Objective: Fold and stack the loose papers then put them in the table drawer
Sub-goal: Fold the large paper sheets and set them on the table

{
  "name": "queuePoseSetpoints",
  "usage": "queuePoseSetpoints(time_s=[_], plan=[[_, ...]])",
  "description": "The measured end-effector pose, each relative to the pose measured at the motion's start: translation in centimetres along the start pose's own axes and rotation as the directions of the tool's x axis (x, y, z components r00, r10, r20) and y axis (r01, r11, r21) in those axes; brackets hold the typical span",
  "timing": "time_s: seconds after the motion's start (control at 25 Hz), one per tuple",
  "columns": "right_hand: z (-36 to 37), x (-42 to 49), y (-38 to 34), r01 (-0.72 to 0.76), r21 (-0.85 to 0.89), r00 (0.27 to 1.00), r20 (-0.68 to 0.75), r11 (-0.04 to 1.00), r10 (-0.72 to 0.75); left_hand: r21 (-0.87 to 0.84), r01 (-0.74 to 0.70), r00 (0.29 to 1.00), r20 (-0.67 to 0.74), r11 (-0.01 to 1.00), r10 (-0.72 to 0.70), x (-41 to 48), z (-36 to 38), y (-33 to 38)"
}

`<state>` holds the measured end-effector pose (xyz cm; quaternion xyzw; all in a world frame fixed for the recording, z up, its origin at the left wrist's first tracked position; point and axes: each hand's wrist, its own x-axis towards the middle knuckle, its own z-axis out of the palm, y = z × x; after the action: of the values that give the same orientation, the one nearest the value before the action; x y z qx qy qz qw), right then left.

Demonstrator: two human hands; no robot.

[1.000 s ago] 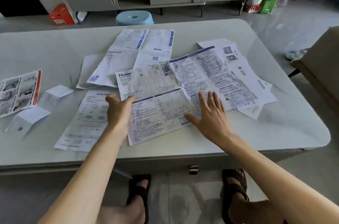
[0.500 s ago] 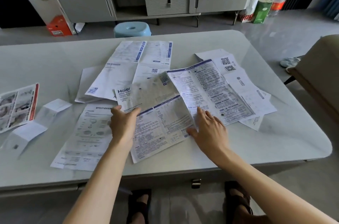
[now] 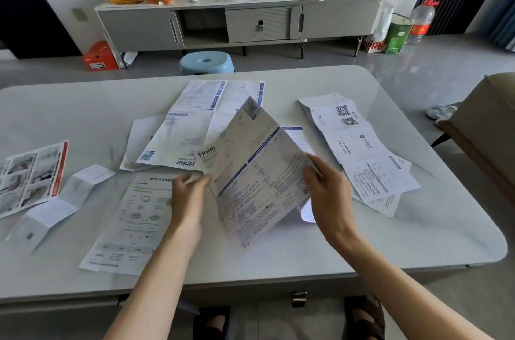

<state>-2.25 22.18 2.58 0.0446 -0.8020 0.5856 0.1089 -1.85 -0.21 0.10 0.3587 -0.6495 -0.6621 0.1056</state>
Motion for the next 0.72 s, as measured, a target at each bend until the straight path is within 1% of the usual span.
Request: queuePoseSetpoints(time_s=[0.04, 0.08, 0.12, 0.16, 0.2, 0.28, 0.32, 0.36, 0.4, 0.48, 0.52, 0.56, 0.6, 0.64, 0.68, 0.72], plan=[[-0.4, 0.1, -1.0, 0.024, 0.080, 0.999, -0.036, 0.997, -0.022, -0.011, -0.029, 0.998, 0.050, 1.000, 0.029, -0.7, 0.2, 0.5], [-0.7, 0.2, -1.9, 0.063, 0.128, 0.996, -0.067, 0.990, -0.054, -0.064, -0.042, 0.992, 0.120, 0.997, 0.049, -1.5, 0.4, 1.1], [-1.0, 0.1, -2.8, 0.122, 0.134, 0.990, -0.086, 0.983, -0.111, -0.171, -0.005, 0.975, 0.216, 0.985, 0.043, -2.3, 0.6, 1.8], [-1.1, -0.1, -3.5, 0.206, 0.092, 0.976, -0.089, 0.974, -0.198, -0.298, 0.066, 0.937, 0.346, 0.952, 0.043, -3.3, 0.8, 2.6], [-0.9, -0.4, -3.9, 0.302, 0.027, 0.952, -0.060, 0.953, -0.300, -0.403, 0.156, 0.884, 0.465, 0.902, 0.054, -4.1, 0.9, 3.3], [0.0, -1.0, -3.8, 0.488, -0.061, 0.872, 0.089, 0.871, -0.482, -0.485, 0.235, 0.793, 0.597, 0.842, 0.122, -5.1, 1.1, 4.6], [0.5, -1.2, -3.3, 0.569, -0.072, 0.814, 0.189, 0.819, -0.549, -0.499, 0.252, 0.776, 0.616, 0.829, 0.135, -5.3, 1.2, 4.8], [1.0, -1.5, -2.7, 0.630, -0.076, 0.755, 0.290, 0.773, -0.588, -0.491, 0.267, 0.776, 0.620, 0.829, 0.117, -5.3, 1.3, 4.6], [1.5, -1.8, -2.1, 0.668, -0.081, 0.704, 0.391, 0.740, -0.593, -0.470, 0.268, 0.794, 0.602, 0.841, 0.083, -5.3, 1.5, 4.3], [1.9, -2.3, -1.3, 0.688, -0.081, 0.619, 0.585, 0.721, -0.524, -0.410, 0.295, 0.847, 0.530, 0.863, -0.037, -4.6, 1.5, 3.5], [1.7, -2.4, -1.3, 0.659, -0.076, 0.589, 0.671, 0.749, -0.451, -0.378, 0.301, 0.866, 0.492, 0.876, -0.086, -4.0, 1.2, 3.0], [1.4, -2.4, -1.5, 0.594, -0.062, 0.572, 0.734, 0.802, -0.367, -0.343, 0.290, 0.882, 0.459, 0.893, -0.110, -3.3, 0.6, 2.6], [0.8, -2.1, -1.8, 0.503, -0.042, 0.599, 0.737, 0.863, -0.313, -0.306, 0.267, 0.893, 0.435, 0.914, -0.116, -2.8, 0.0, 2.5], [0.2, -1.6, -2.0, 0.400, -0.024, 0.694, 0.661, 0.916, -0.286, -0.279, 0.250, 0.897, 0.428, 0.927, -0.113, -2.3, -0.6, 2.5], [-0.4, -0.8, -1.8, 0.304, -0.038, 0.828, 0.504, 0.952, -0.245, -0.265, 0.250, 0.893, 0.435, 0.931, -0.116, -2.1, -1.1, 2.6], [-1.1, 0.2, -1.3, 0.194, -0.089, 0.935, 0.319, 0.977, -0.156, -0.255, 0.267, 0.881, 0.455, 0.929, -0.129, -2.1, -1.6, 2.8]])
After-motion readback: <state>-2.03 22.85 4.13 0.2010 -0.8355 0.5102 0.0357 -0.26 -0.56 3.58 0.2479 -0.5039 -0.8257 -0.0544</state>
